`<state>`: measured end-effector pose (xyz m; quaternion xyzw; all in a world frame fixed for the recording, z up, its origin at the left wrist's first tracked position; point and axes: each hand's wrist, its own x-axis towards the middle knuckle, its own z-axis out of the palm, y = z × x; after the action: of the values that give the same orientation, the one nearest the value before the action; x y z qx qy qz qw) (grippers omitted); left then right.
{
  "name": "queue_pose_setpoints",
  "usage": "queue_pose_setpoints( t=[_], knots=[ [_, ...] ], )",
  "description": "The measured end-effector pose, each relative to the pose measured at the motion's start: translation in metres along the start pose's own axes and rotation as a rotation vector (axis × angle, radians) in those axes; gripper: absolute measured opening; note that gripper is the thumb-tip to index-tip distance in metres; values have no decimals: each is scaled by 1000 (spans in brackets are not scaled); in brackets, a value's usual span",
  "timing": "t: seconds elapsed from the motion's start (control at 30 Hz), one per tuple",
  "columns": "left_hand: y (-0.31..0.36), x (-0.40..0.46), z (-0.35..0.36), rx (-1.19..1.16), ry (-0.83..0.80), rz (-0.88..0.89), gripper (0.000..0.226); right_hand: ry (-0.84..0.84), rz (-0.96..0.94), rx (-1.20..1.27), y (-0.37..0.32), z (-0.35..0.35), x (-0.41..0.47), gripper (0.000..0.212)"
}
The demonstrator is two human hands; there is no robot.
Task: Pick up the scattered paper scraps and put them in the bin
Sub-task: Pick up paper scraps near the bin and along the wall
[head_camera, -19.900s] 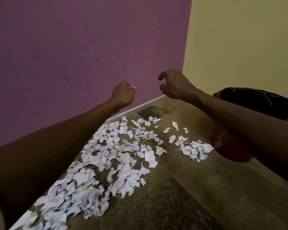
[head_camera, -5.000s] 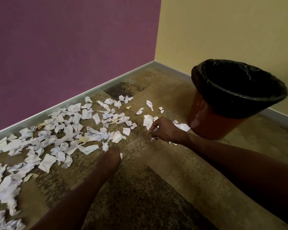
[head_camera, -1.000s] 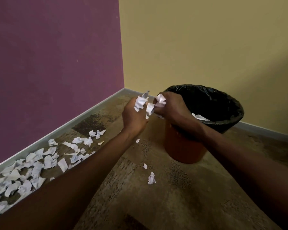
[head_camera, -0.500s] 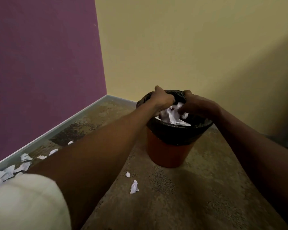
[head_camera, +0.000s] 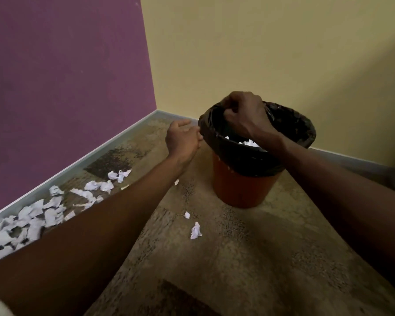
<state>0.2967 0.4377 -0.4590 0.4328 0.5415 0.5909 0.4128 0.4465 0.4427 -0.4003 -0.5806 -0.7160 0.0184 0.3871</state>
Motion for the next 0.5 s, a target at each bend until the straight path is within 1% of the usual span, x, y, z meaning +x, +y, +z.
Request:
queue_pose_setpoints(
  t=[0.07,0.17,0.23,0.3,0.33,0.4,0.5],
  knots=[
    [-25,-2,-23,57,27,-54,15,-14,-121,36,-16,13,-8,27],
    [-69,-5,-55,150,-6,-164,9,-127,-231,59,-31,40,-22,25],
    [-94,-10,-75,392,-23,-149,12,-289,-277,43,-35,61,-34,25],
    [-114,-20,-96,634,-95,-90,22,-539,-267,-10,-31,86,-49,29],
    [-122,-24,-105,728,-156,-66,30,-685,-247,-52,-27,100,-58,36],
    [-139,-30,-123,925,-270,-51,49,-949,-253,-161,-14,129,-81,59],
    [-166,-36,-149,1207,-435,-61,83,-1208,-313,-334,13,166,-114,93]
  ],
)
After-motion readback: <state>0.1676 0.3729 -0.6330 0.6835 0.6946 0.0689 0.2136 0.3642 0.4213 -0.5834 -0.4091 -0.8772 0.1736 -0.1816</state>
